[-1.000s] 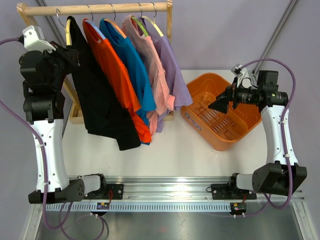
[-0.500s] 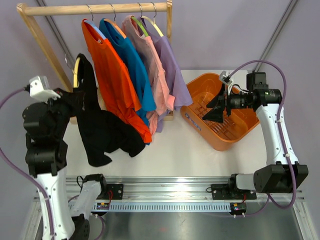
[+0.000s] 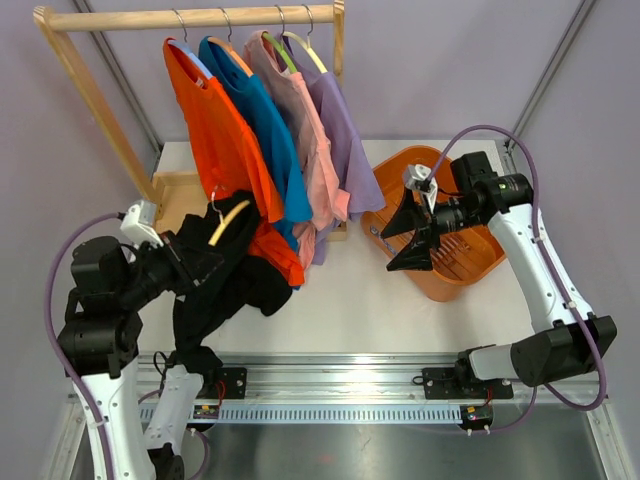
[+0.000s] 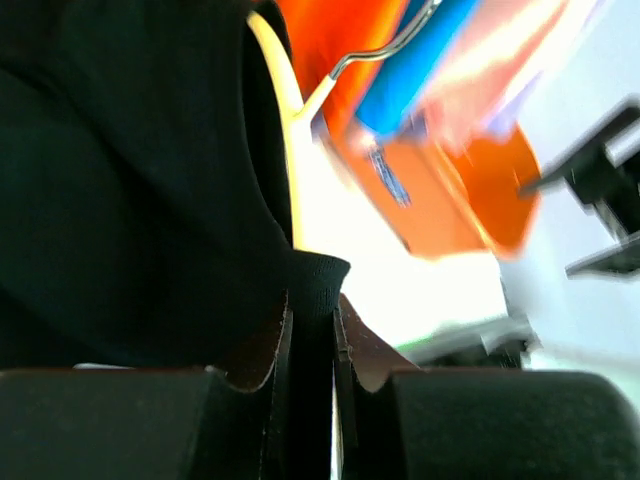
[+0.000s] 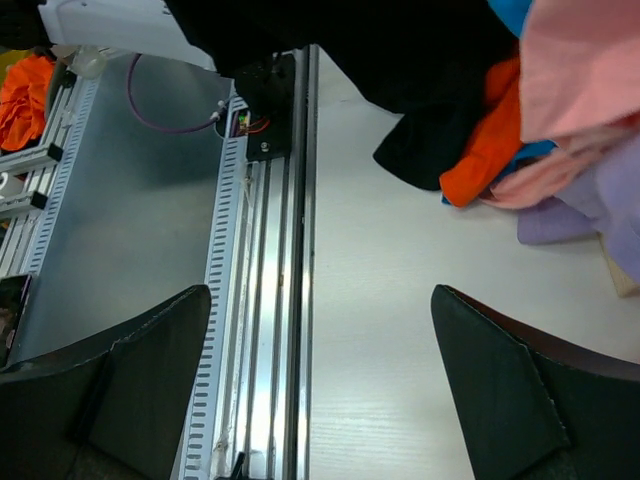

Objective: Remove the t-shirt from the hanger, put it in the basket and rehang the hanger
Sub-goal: Grab a hanger with a tshirt on it with the left arm, then remove the tshirt from the hanger

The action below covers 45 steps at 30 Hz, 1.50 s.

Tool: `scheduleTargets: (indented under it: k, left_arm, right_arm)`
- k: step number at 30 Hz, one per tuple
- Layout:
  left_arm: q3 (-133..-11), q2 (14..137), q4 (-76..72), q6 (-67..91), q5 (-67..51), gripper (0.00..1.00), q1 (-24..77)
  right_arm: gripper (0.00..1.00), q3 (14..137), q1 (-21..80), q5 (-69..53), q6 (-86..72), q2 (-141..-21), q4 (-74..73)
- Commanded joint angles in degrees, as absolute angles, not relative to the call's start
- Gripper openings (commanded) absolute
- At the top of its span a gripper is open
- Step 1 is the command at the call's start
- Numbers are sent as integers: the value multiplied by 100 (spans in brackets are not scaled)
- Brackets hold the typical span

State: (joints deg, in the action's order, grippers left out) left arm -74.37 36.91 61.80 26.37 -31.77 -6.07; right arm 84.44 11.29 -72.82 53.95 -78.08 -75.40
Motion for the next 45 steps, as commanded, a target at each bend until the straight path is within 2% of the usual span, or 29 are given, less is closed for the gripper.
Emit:
scheduleTargets:
  k: [1,5,11,18,25,32,39,45]
  left_arm:
    - [-7077,3525,6670,2462,-4543,0,-633]
    - [-6777,3480,6768,2452,-5227,0,-607]
    - [-6636,3586,6671,2566,-5633,0,-449]
    - [-6837,3884,6697,2611,-5563,0,-35]
    - [-7197,4148,6979,2531,-5949,0,483]
    - [-7620,4236,6952,2663,-6451,0,580]
    - [-7339,4210,5682,3522,-6759,0,729]
    - [-7181,4543,4442,4235,-6478,0,1510]
  right_arm:
    - [99,8438,1467,-7585,6134,-7717,-7919]
    - [99,8341,1740,-7550,6608,-7708,-8138]
    - [99,8358,2003,-7558,7031,-7708,-8121]
    - [99,8472,2425,-7559,6865,-7796,-7761]
    - [99,8508,2628,-7559,6460,-7770,-7339]
    - [99,8762,2681,-7725,6161,-7805,-7102]
    - [99,9132,2681,-7910,5294,-7743,-6523]
    - [99,8930,2681,-7892,3878,-7603,-5029]
